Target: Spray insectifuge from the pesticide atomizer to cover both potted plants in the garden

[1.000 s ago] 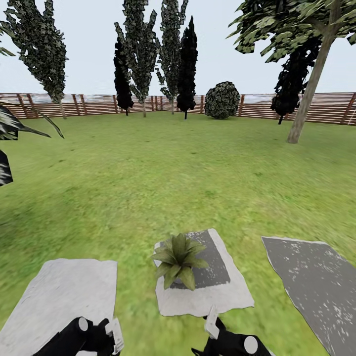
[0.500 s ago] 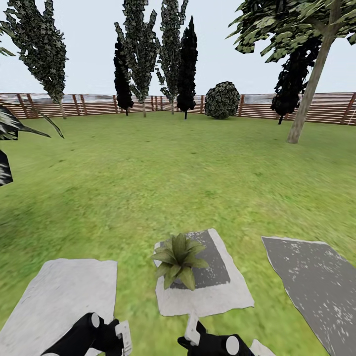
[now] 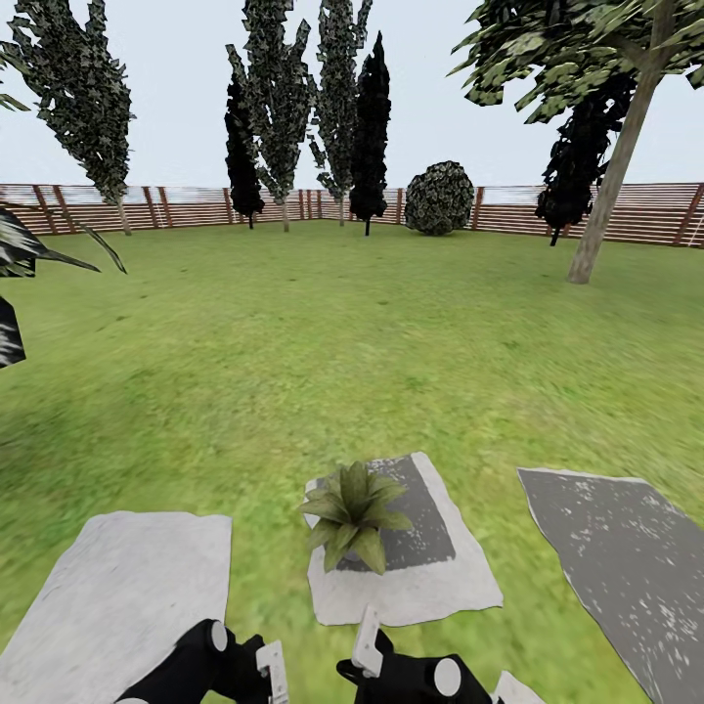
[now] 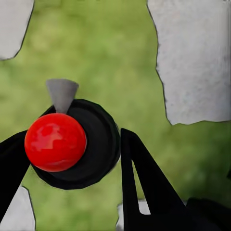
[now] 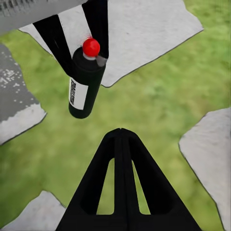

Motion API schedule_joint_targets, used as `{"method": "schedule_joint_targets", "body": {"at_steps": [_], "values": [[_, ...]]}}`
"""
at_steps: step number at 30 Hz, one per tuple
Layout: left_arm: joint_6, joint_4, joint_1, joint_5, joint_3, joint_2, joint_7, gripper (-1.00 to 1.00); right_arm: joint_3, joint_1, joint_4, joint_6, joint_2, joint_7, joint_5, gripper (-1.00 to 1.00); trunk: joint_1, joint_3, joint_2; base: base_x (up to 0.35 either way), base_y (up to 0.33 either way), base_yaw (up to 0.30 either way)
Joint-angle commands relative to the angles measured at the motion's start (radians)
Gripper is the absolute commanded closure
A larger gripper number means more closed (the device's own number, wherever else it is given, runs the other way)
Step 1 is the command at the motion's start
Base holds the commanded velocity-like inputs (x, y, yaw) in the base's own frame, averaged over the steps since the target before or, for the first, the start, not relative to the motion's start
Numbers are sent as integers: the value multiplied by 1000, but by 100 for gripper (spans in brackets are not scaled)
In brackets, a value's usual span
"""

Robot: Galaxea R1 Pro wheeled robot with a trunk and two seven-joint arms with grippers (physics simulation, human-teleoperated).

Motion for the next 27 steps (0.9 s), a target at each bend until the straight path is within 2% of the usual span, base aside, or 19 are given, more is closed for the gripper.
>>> {"method": "schedule_joint_targets", "body": {"at_steps": [1, 6, 8, 13, 27], "values": [[1, -2, 0, -5, -1, -1, -4, 100, -1, -2, -1, -6, 1, 1, 11, 100, 0, -1, 0, 0, 0, 0], [-7, -2, 0, -6, -2, -3, -32, 100, -1, -4, 0, -6, 1, 1, 11, 100, 0, -1, 0, 0, 0, 0], [-10, -2, 0, -7, -17, -6, -62, 100, -1, -4, 0, -6, 1, 1, 11, 100, 0, -1, 0, 0, 0, 0], [-12, -3, 0, -6, -56, -14, -77, 100, -1, -5, 0, -6, 1, 1, 11, 100, 0, -1, 0, 0, 0, 0], [-13, -3, 0, 2, -62, -50, -89, 100, 0, -6, 2, -7, 3, 1, 11, 100, 0, -1, 0, 0, 0, 0]]}}
